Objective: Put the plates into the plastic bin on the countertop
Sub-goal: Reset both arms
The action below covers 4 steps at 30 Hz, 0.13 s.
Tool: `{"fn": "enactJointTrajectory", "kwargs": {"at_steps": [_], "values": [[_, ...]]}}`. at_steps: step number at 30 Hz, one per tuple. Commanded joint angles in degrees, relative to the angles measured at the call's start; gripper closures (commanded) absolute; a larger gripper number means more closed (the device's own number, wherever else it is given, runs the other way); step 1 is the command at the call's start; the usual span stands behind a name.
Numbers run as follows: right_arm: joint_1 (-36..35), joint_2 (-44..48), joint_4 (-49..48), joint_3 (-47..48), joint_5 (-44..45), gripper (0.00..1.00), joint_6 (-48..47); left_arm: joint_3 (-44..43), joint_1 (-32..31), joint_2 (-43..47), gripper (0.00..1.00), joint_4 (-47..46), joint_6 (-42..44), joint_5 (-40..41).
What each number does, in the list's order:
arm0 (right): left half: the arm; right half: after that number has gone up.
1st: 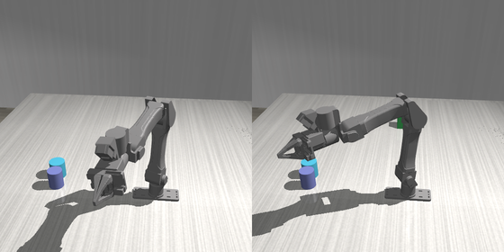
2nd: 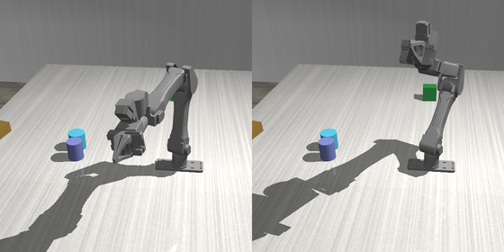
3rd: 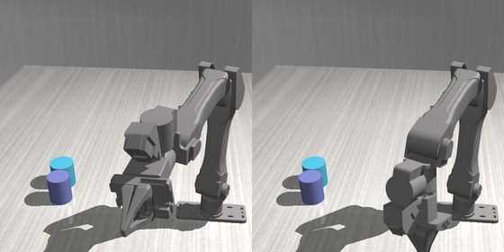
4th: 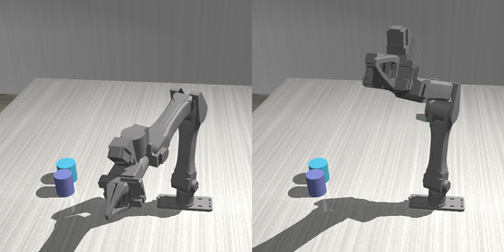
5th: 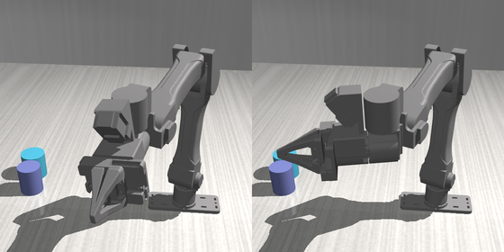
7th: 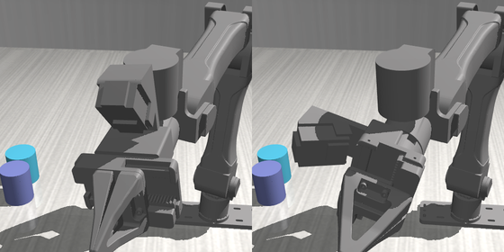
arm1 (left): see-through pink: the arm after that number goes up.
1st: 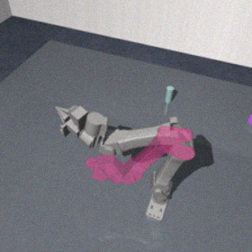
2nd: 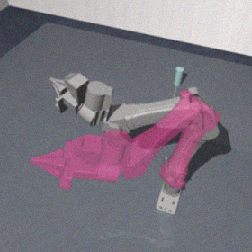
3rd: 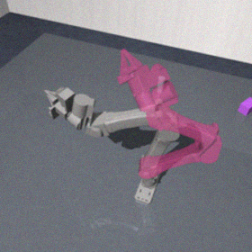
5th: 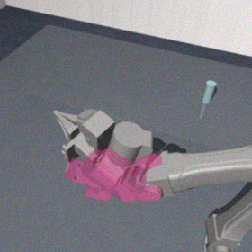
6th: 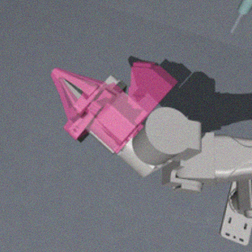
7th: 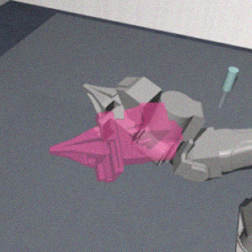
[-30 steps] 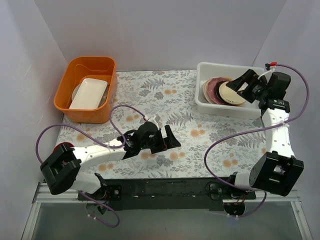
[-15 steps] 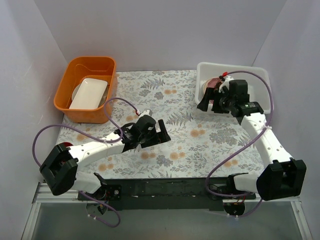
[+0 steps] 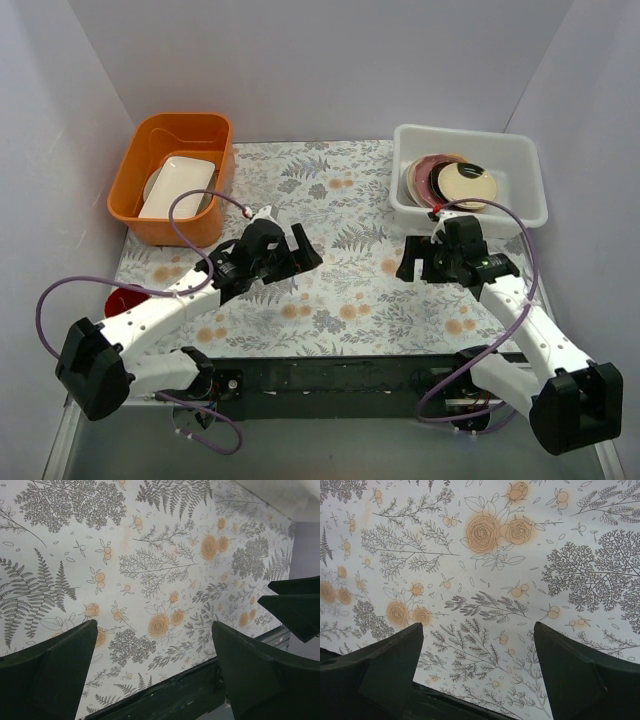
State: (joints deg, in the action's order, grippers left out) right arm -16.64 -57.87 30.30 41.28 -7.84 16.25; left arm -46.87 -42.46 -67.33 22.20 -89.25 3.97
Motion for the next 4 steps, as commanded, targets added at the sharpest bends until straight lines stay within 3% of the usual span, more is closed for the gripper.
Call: {"fn": "enactJointTrajectory", "kwargs": {"at_steps": [1, 4], "values": [[-0.2, 3.1, -1.5, -1.4, 1.6, 0.02, -0.9, 1.6, 0.8, 4.3, 0.02, -1.3, 2.2, -1.7], [-0.2, 3.1, -1.9, -0.6, 3.0, 0.02, -0.9, 1.4, 1.3, 4.6, 0.02, -1.5, 2.9, -1.2]]}}
